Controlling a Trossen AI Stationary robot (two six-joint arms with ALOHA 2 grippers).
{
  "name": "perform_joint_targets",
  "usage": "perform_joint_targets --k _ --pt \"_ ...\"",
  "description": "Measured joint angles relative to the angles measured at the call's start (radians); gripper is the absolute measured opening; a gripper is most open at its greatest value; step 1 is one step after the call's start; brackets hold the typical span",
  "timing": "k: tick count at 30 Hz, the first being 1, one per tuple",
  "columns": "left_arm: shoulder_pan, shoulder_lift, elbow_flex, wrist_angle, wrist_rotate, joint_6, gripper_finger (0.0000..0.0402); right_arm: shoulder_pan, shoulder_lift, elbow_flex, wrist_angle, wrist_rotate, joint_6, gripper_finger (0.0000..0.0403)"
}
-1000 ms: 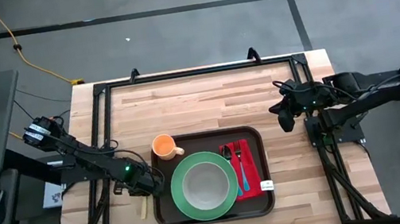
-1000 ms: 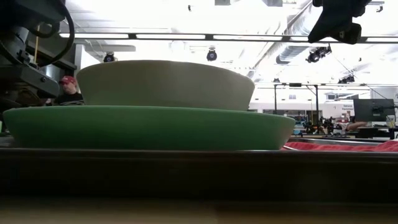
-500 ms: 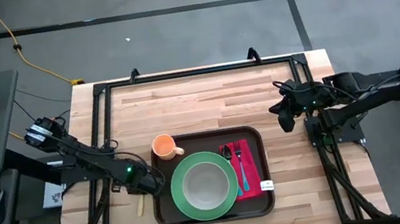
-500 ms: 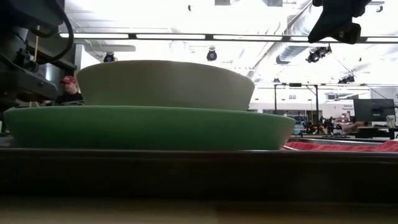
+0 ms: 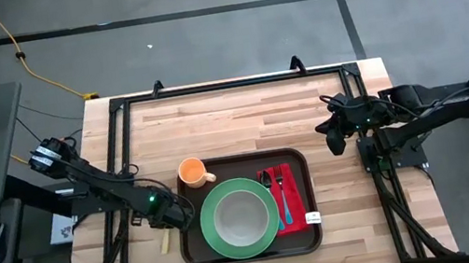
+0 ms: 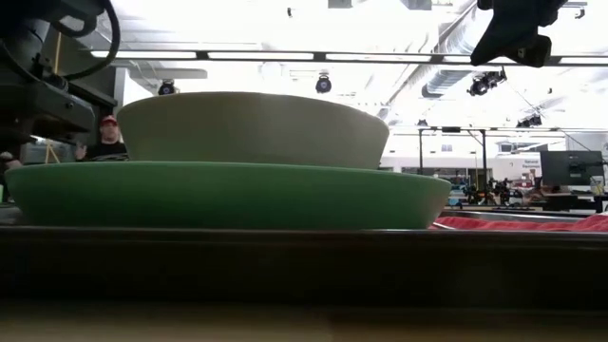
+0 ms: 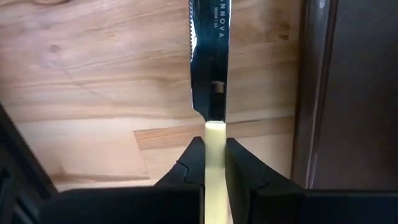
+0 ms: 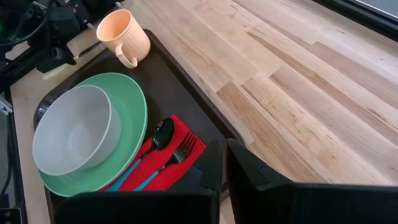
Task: Set up tray
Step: Put the yellow table knife on the red table napkin to the right of the blue fork
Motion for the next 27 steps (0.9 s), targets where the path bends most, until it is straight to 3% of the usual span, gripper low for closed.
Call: perform_joint_targets --k 16,27 --pt "0.0 -0.054 0.186 -0.277 -0.021 0.026 0.0062 0.0 0.0 0.0 -0.001 0.004 -0.024 0.0" --pt "0.0 -0.053 0.32 -0.366 -0.048 0.045 0.0062 0.0 0.0 0.0 -0.025 0.027 -0.027 0.0"
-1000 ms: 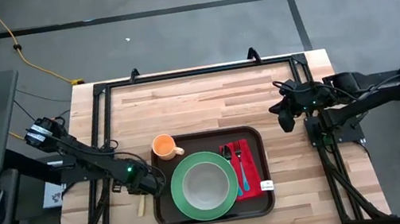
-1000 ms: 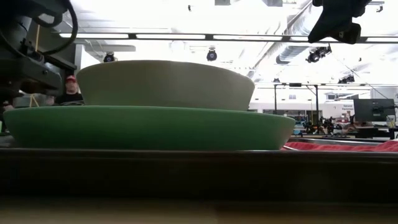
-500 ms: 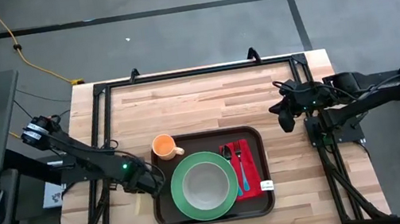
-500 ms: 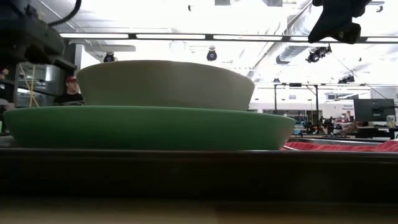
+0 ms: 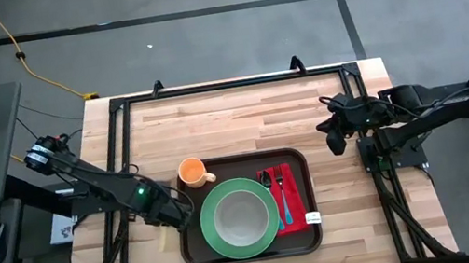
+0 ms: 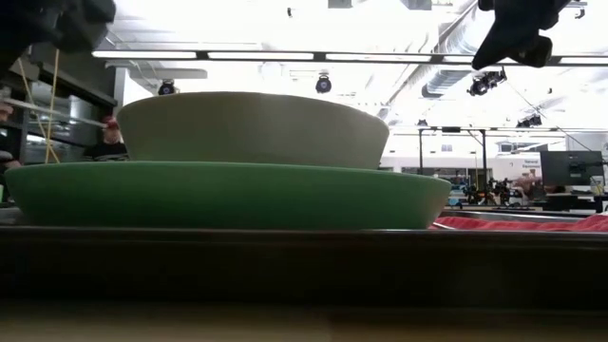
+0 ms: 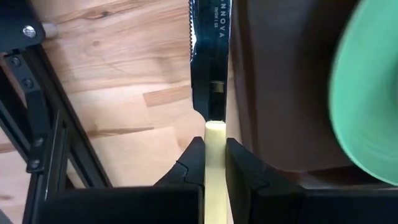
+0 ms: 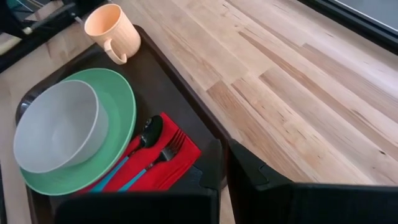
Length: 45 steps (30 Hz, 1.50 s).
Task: Set up tray
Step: Put the yellow table knife on the red table napkin to the right of the blue fork
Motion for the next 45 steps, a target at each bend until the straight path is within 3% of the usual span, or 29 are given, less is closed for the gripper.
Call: perform_joint_targets --k 19,45 --pt "0.0 0.008 0.194 -0.012 -0.14 0.003 0.0062 0.0 0.0 0.0 -0.012 0.004 -0.026 0.0" --pt "0.001 0.18 0.433 -0.005 -0.244 0.022 0.0062 0.0 0.0 0.0 -0.012 -0.003 -0.045 0.0"
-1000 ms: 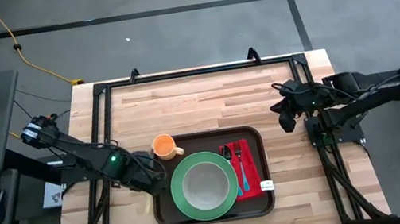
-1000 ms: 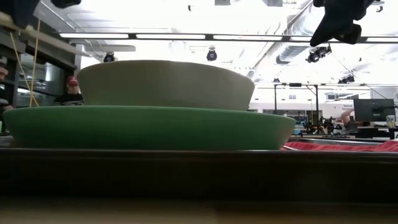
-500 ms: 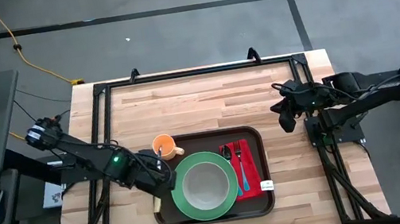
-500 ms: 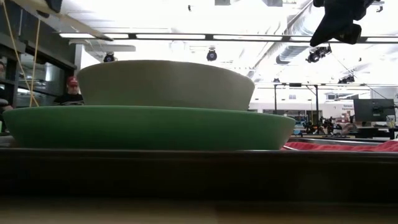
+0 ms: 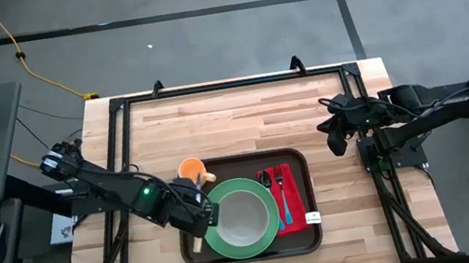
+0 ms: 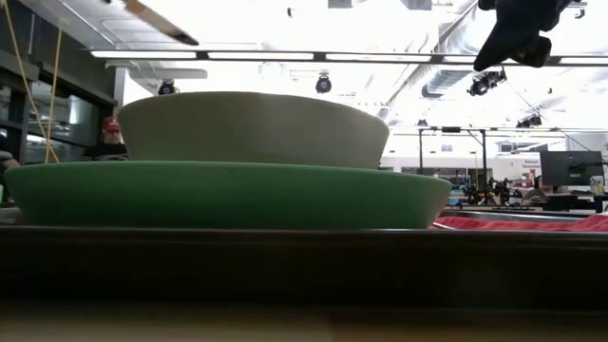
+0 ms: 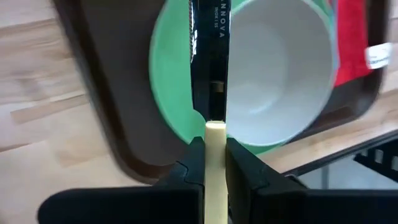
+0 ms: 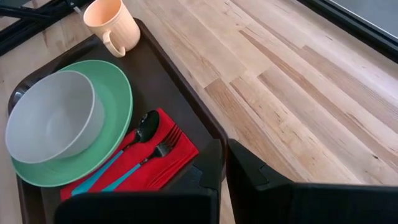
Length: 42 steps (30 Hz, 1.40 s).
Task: Set up tray
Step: Put the yellow table knife on the red table napkin to the right of the blue fork
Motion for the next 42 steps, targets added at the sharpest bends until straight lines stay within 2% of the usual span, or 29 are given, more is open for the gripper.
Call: perform_joint_targets --k 11,24,31,38,42 --pt "0.028 0.103 0.138 -0.005 -0.048 0.007 0.0062 0.0 0.0 0.0 0.0 -0.042 -0.007 0.0" --pt "0.164 0.21 0.296 0.012 -0.043 0.199 0.0062 0.0 0.0 0.0 -0.088 -0.048 -0.026 0.0" --pt "0.186 0.261 0.355 0.014 -0.039 0.228 0.0062 0.0 0.0 0.0 -0.112 0.008 -0.076 0.0" --pt "0.185 0.265 0.356 0.061 -0.047 0.229 0.0062 0.0 -0.01 0.0 -0.1 0.106 -0.158 0.0" --pt "0.185 0.265 0.356 0.068 -0.065 0.229 0.0062 0.0 -0.054 -0.001 -0.078 0.123 -0.186 0.0"
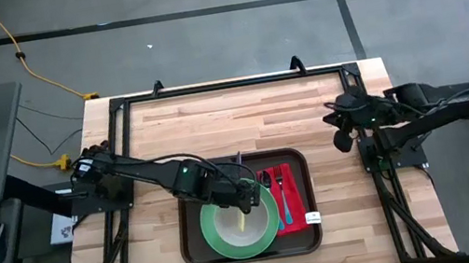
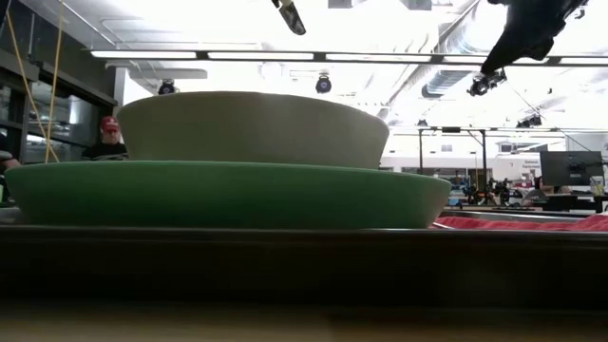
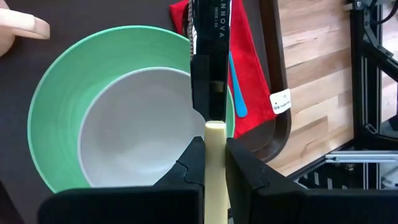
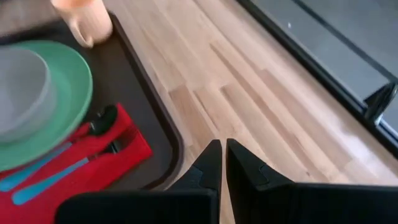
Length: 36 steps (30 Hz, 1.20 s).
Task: Set up tray
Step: Put the yellow table knife on the red table napkin to the right of the blue fork
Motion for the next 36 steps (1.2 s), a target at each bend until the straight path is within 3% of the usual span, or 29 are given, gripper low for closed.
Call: perform_joint_targets --k 16,21,36 --pt "0.014 0.016 -0.001 0.063 -0.032 0.014 0.0062 0.0 -0.3 0.0 0.019 0.006 -0.071 0.0" --pt "0.026 0.046 -0.003 0.114 -0.016 0.042 0.0062 0.0 -0.373 -0.006 0.015 -0.043 -0.101 0.0" --pt "0.035 0.069 -0.001 0.231 -0.036 0.053 0.0062 0.0 -0.535 -0.227 0.156 -0.196 -0.071 0.0"
